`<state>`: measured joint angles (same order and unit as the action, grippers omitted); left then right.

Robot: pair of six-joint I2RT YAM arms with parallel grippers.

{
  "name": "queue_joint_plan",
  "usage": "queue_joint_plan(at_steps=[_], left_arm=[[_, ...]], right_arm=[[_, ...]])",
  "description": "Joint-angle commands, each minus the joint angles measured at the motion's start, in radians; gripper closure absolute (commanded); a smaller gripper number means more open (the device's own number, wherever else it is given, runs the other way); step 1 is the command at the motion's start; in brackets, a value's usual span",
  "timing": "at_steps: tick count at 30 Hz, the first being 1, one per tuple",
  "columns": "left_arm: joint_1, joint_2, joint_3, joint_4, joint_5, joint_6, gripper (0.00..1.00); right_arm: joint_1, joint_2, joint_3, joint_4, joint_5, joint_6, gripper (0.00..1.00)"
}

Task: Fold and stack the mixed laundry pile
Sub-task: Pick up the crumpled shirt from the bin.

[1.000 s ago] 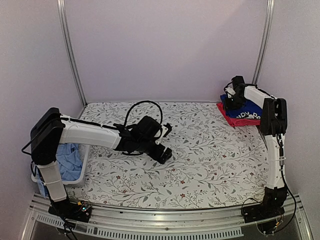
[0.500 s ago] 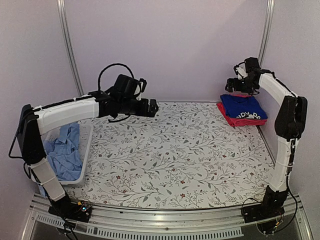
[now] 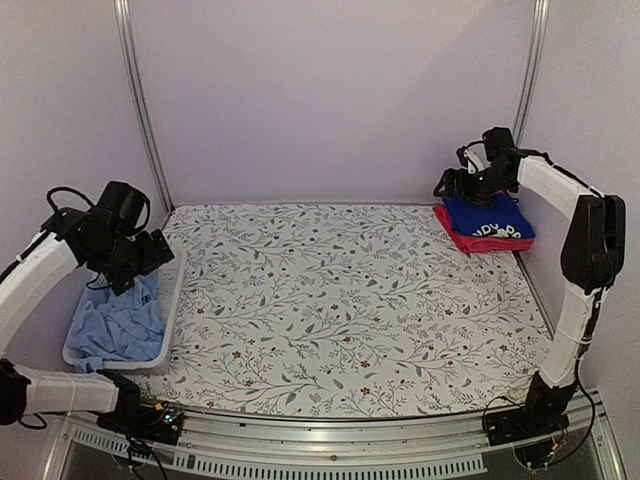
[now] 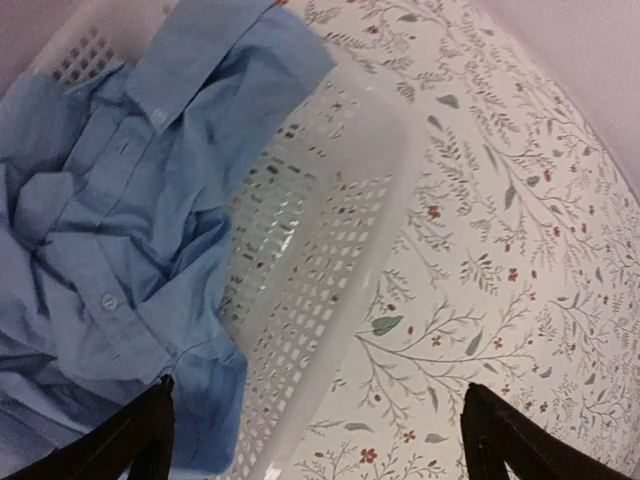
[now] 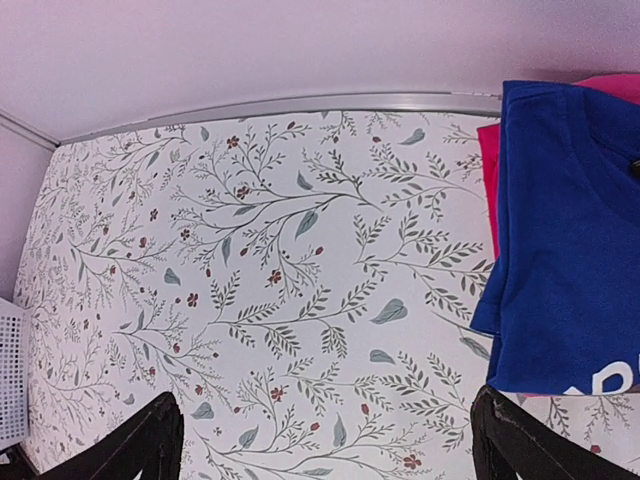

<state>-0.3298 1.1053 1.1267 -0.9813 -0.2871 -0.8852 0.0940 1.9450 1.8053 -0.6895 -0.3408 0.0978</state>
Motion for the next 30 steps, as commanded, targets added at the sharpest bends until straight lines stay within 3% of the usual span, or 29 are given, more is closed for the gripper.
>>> queue_joint_plan(at_steps=[1, 7, 19, 25, 27, 30], left_arm=[[0.082, -0.123, -0.192, -0.281, 0.018, -0.208, 0.00], [0.187, -0.149, -0.330, -0.274, -0.020, -0.216, 0.00], [0.549, 0.148, -0.311, 0.059, 0.074, 0.050, 0.00], [0.648, 0.335, -0.332, 0.213, 0.134, 0.131, 0.00], [0.654, 0.382, -0.343, 0.275, 0.136, 0.158, 0.07], [0.667, 0.388, -0.337, 0.373, 0.153, 0.202, 0.36]], right_arm=[[0.046, -0.067, -0.049, 0.008, -0.057, 0.033, 0.01], [0.072, -0.075, -0.063, -0.005, -0.061, 0.033, 0.01], [0.075, -0.119, -0.097, -0.026, -0.038, 0.008, 0.01], [0.074, -0.143, -0.129, -0.024, -0.031, 0.000, 0.01], [0.075, -0.147, -0.133, -0.020, -0.043, -0.001, 0.01], [0.074, -0.145, -0.131, -0.016, -0.072, 0.004, 0.01]])
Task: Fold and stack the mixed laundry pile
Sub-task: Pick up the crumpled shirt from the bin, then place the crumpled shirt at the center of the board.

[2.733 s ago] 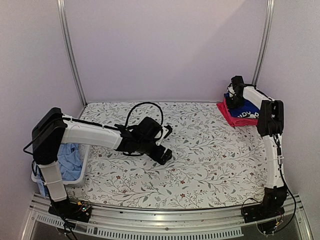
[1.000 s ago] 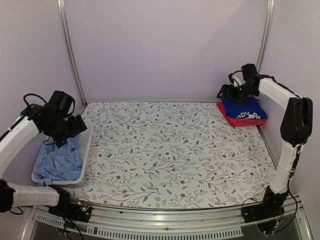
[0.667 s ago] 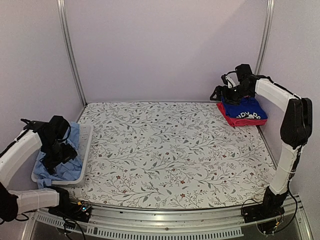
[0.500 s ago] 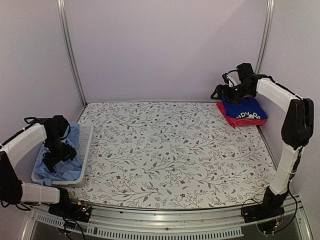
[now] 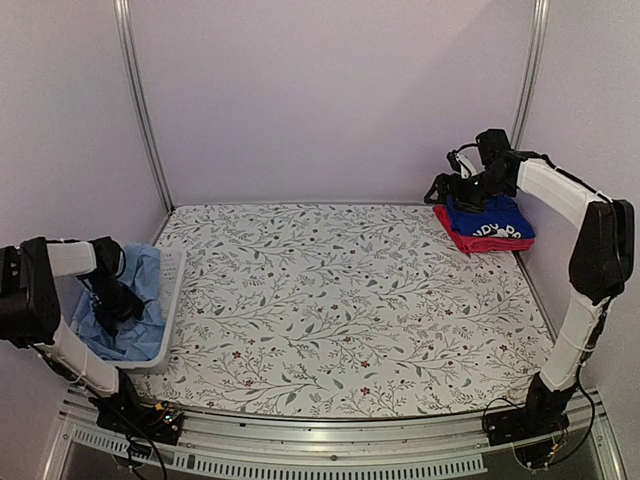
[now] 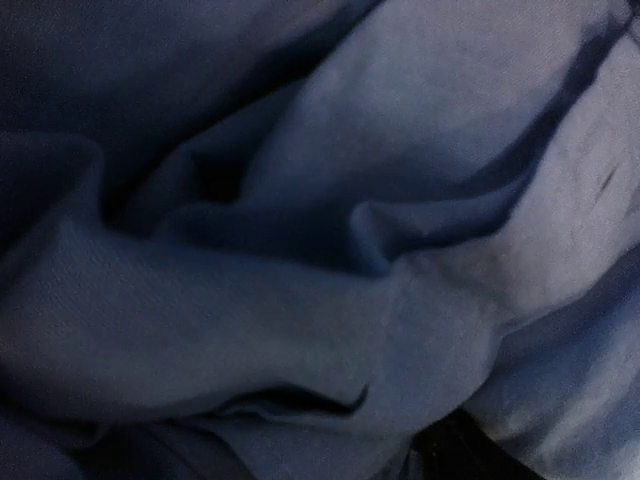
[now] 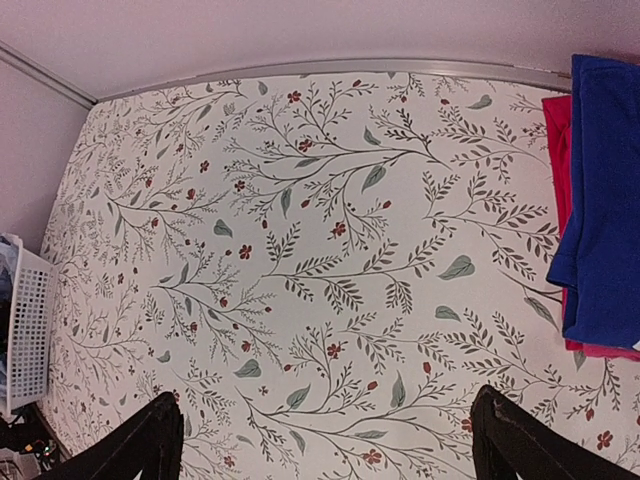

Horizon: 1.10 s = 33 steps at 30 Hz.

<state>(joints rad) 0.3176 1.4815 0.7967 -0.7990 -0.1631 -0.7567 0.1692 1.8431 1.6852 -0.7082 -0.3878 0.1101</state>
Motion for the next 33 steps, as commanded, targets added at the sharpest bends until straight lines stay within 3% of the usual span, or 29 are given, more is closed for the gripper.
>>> queue_joint_plan(at_steps=[1, 6, 7, 11, 15, 19, 26, 33], left_arm=[[0.019, -0.003, 0.012, 0.208, 0.014, 0.089, 0.47], [0.018, -0.141, 0.168, 0.203, -0.087, 0.170, 0.98], [0.018, -0.163, 0.206, 0.198, -0.089, 0.184, 1.00], [-0.016, -0.226, 0.370, 0.159, -0.062, 0.191, 1.00], [-0.174, -0.263, 0.585, 0.194, -0.075, 0.229, 1.00], [-0.309, -0.239, 0.798, 0.316, 0.050, 0.256, 1.00], [-0.612, -0.035, 1.145, 0.492, 0.274, 0.309, 1.00], [-0.927, 0.272, 1.456, 0.508, 0.491, 0.363, 1.00]], right_arm=[[-0.001, -0.042, -0.009, 0.004, -0.035, -0.006, 0.01], [0.000, -0.038, 0.003, 0.010, -0.075, -0.003, 0.01], [0.000, -0.039, 0.006, 0.011, -0.083, -0.002, 0.01], [0.000, -0.040, 0.007, 0.021, -0.112, 0.007, 0.01], [0.001, -0.041, 0.011, 0.033, -0.135, 0.021, 0.01], [0.001, -0.041, 0.015, 0.045, -0.156, 0.030, 0.01], [-0.001, -0.040, 0.036, 0.054, -0.159, 0.040, 0.01], [-0.029, -0.060, 0.020, 0.063, -0.174, 0.056, 0.01]])
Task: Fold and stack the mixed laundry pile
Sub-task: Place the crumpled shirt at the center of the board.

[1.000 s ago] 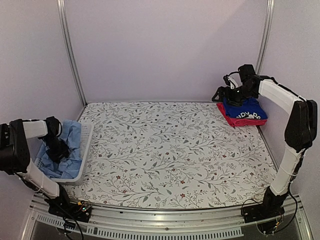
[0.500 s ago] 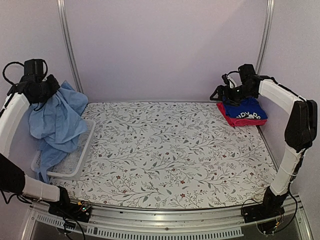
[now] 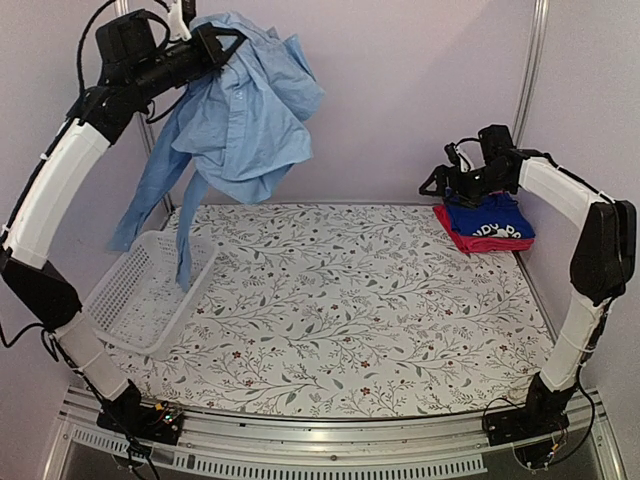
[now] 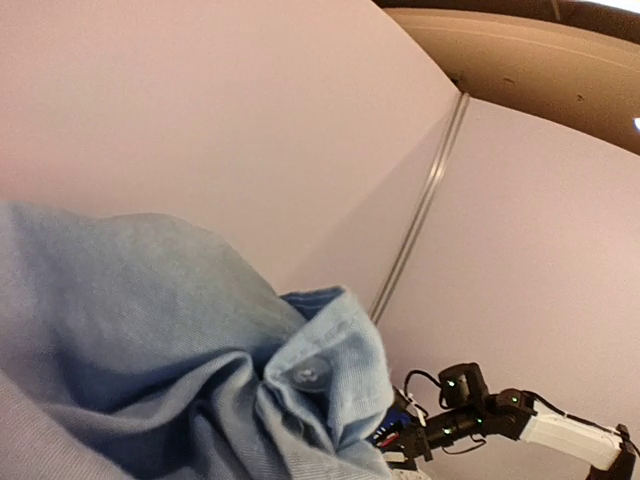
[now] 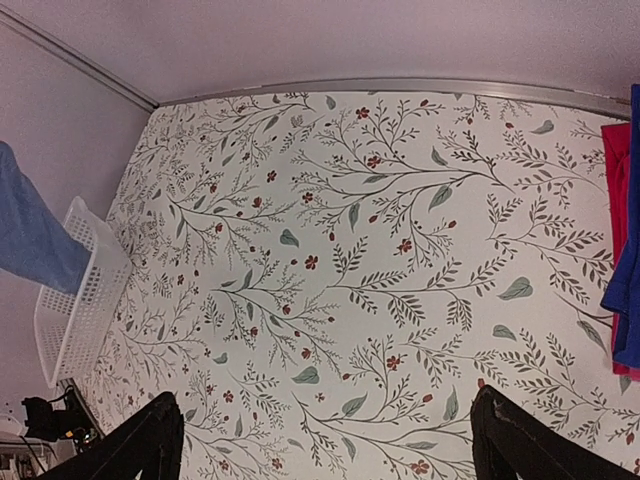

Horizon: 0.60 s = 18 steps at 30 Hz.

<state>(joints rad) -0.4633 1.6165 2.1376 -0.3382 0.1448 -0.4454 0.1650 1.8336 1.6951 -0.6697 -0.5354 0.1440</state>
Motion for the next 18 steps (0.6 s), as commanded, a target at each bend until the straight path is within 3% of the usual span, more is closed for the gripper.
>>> queue_joint_plan(at_steps=[1, 6, 9, 13, 14, 16, 18], left_arm=[[-0.178, 0.172, 0.134, 0.055, 0.220, 0.048, 1.00], [-0.249, 0.246, 0.148, 0.070, 0.289, 0.041, 1.00], [-0.234, 0.225, 0.059, 0.057, 0.326, 0.045, 1.00], [-0.259, 0.270, -0.017, -0.160, 0.379, 0.160, 1.00], [-0.264, 0.284, -0.033, -0.232, 0.379, 0.202, 0.96], [-0.250, 0.275, -0.100, -0.291, 0.342, 0.209, 0.63], [-0.201, 0.196, -0.300, -0.202, 0.216, 0.127, 0.43]], right_arm=[[-0.036, -0.056, 0.000, 0.029, -0.035, 0.028, 0.01], [-0.075, -0.080, -0.046, 0.050, -0.055, 0.046, 0.01], [-0.087, -0.086, -0.060, 0.049, -0.062, 0.042, 0.01], [-0.102, -0.078, -0.068, 0.049, -0.082, 0.036, 0.01], [-0.108, -0.074, -0.066, 0.048, -0.088, 0.035, 0.01], [-0.112, -0.062, -0.060, 0.038, -0.104, 0.034, 0.01], [-0.112, -0.051, -0.051, 0.016, -0.113, 0.021, 0.01]])
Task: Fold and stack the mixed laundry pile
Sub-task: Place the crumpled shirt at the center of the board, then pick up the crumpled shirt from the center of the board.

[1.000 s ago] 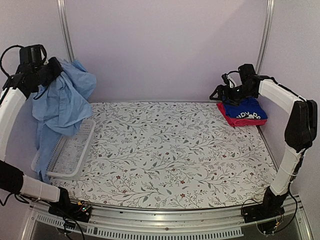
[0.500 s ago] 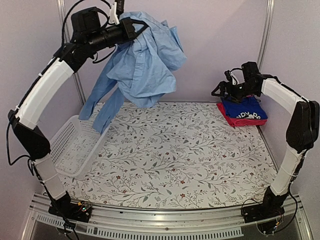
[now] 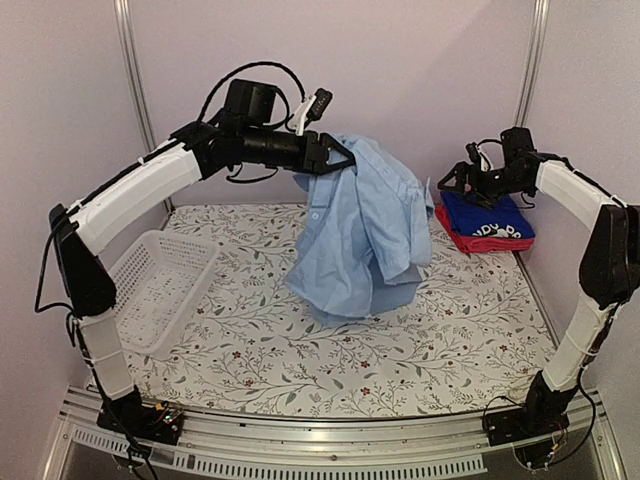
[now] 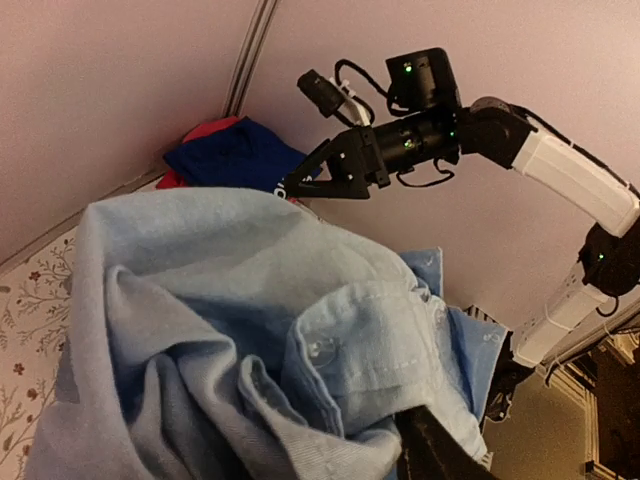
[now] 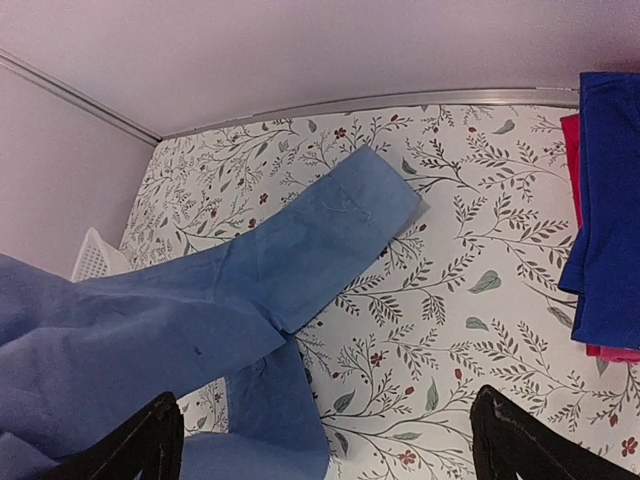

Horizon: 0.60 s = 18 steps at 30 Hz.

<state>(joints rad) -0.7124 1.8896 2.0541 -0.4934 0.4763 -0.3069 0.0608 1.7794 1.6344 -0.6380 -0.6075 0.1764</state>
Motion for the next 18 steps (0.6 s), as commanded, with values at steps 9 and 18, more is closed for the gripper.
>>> queue_joint_plan(at_steps=[9, 18], left_arm=[[0.189, -0.179, -0.498, -0.069, -0.296, -0.053, 0.06], [0.022, -0.207, -0.782, 0.060, -0.142, -0.006, 0.09]], right_arm=[[0.052, -0.007, -0.080, -0.058, -0.117, -0.054, 0.01], [0.315, 0.019, -0.182, -0.126, -0.079, -0.106, 0.06]])
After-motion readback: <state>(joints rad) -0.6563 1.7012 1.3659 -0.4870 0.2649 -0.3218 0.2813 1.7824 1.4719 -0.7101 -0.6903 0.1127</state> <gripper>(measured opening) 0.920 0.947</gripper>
